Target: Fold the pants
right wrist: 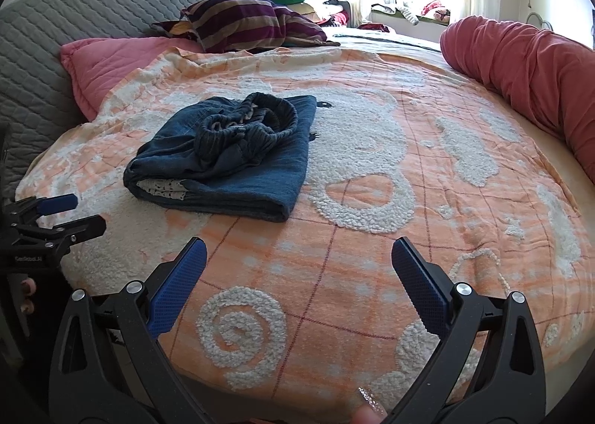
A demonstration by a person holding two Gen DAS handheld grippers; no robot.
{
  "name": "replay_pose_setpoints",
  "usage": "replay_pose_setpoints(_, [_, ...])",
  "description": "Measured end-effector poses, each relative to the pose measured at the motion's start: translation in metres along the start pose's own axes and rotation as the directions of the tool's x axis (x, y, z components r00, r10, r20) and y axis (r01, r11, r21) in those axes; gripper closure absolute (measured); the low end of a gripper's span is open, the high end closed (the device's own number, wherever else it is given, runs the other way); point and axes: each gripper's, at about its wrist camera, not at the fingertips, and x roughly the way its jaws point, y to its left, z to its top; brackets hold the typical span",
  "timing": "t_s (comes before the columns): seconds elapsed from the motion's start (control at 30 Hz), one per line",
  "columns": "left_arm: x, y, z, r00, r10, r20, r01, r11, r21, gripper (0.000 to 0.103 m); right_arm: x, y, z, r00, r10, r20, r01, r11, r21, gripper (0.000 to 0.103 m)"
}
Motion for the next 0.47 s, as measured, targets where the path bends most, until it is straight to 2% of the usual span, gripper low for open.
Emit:
replay_pose_setpoints(0.07, [0.002,0.011,0.005,0.999,0.051,-0.008,-0.052,0.998,-0.035,0.004,0.001,-0.003,0.001,1.000,-0.013,-0.003,0.013,1.000,0.007,0.009])
replay_pose_setpoints(0.2, [0.001,0.041,0.028,0.997,0.072,0.011,-0.071,0.993,-0.091,0.004,0.005,-0.024,0.007,0.997,-0.069,-0.015,0.070,0.997,0.033,0.009])
replay_pose_setpoints(0.27, [0.008,0.065,0.049,0.993,0.114,0.010,-0.112,0.987,-0.116,0.004,0.008,-0.047,0.013,0.995,-0.099,-0.033,0.100,0.993,0.063,0.009])
replay_pose_setpoints(0.4, [0.035,0.115,0.084,0.975,0.219,-0.030,-0.221,0.962,-0.163,0.004,0.017,-0.125,0.029,0.979,-0.184,-0.083,0.197,0.961,0.195,0.009])
replay_pose_setpoints(0.47, [0.057,0.147,0.101,0.958,0.279,-0.071,-0.287,0.938,-0.194,0.004,0.026,-0.182,0.041,0.964,-0.236,-0.120,0.260,0.927,0.269,0.009])
